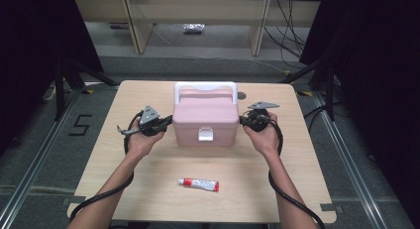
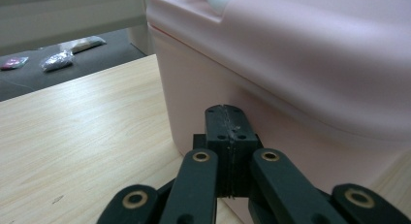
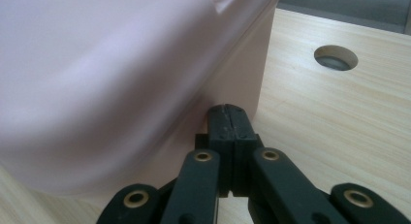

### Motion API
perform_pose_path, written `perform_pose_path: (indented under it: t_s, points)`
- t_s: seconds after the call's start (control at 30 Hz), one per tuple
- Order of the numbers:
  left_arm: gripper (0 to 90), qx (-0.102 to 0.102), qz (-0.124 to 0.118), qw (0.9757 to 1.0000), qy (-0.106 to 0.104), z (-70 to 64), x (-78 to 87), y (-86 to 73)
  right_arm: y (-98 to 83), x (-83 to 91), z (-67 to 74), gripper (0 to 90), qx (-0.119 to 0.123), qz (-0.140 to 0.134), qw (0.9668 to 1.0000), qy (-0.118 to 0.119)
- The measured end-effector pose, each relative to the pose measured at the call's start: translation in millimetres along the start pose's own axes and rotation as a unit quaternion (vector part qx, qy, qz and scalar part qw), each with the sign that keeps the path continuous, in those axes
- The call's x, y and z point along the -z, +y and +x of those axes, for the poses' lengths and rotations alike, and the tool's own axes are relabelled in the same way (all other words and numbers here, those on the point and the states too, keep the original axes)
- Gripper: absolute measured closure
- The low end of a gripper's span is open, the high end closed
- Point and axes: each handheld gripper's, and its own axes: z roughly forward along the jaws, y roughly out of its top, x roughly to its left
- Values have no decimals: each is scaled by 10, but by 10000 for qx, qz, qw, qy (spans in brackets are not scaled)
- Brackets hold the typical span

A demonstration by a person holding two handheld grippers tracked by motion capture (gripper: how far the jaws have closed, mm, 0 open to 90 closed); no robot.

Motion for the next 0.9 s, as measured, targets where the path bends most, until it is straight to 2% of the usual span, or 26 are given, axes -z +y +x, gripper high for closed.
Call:
perform_pose_path:
  t_s: [0.2,0.23,0.27,0.4,0.47,0.5,0.53,0.57,0.6,0.63,0.67,0.7,0.73,0.77,0.8,0.83,0.9]
  points:
    - [897,-160,38,9999,5,-15,97,-19,-30,20,76,900,-43,-36,10000,34]
    - [898,-132,25,9999,-12,-12,122,-31,-29,23,66,900,154,-14,9998,99]
    - [898,-142,30,9999,-18,-8,152,-43,-39,33,102,900,20,12,9999,121]
    - [897,-146,51,9999,33,-10,303,-97,-77,53,199,900,194,-2,9997,177]
    - [898,-159,56,9998,73,-6,385,-126,-108,66,289,900,120,-35,9995,276]
    - [897,-131,57,9998,102,-7,422,-140,-118,85,313,900,254,0,9993,282]
    - [897,-136,34,9998,115,-7,454,-156,-138,100,378,900,169,34,9993,326]
    - [897,-121,36,9998,146,-11,488,-168,-144,115,391,900,402,10,9987,310]
    - [897,-108,52,9998,175,-17,522,-179,-163,127,443,900,352,34,9988,339]
    - [897,-132,24,9998,168,-19,547,-194,-178,138,468,900,485,-23,9983,335]
    - [897,-150,31,9997,204,-29,581,-207,-197,145,502,900,508,-34,9979,401]
    - [897,-142,16,9997,195,-31,608,-222,-216,179,550,900,393,39,9984,402]
    - [897,-114,2,9997,202,-39,635,-236,-235,191,571,900,451,4,9982,405]
    - [897,-130,-3,9997,218,-48,662,-249,-252,207,611,900,339,21,9983,483]
    - [897,-157,19,9996,243,-55,693,-258,-260,219,611,900,525,13,9976,444]
    - [897,-142,-1,9996,251,-61,714,-270,-278,224,653,900,427,4,9979,488]
    - [897,-140,5,9995,293,-66,754,-288,-286,239,669,900,591,23,9969,518]
